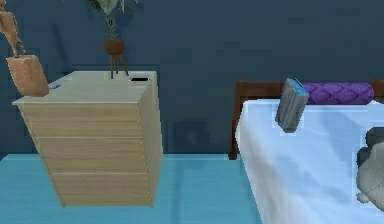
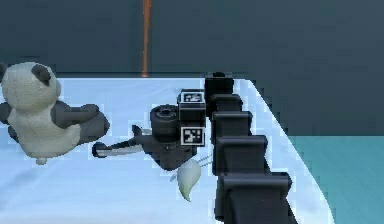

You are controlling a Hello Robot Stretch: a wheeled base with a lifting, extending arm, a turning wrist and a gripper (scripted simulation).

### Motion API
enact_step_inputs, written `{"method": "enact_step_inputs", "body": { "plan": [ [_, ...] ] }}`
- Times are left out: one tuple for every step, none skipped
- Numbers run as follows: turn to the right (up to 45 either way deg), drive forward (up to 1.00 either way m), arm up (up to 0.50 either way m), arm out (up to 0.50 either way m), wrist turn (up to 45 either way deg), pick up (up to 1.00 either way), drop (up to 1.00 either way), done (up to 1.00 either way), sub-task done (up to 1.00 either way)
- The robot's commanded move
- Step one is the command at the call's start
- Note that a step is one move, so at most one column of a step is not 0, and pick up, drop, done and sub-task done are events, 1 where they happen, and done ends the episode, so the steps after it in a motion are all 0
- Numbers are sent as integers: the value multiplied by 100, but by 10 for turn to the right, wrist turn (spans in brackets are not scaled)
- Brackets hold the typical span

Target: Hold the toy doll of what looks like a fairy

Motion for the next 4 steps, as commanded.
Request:
{"method": "enact_step_inputs", "body": {
  "plan": [
    [0, 0, 0, 0, 450, 0, 0, 0, 0],
    [0, 0, 0, 0, 90, 0, 0, 0, 0],
    [0, 0, -30, 0, 0, 0, 0, 0, 0],
    [0, 0, 0, 0, 0, 100, 0, 0, 0]
  ]
}}
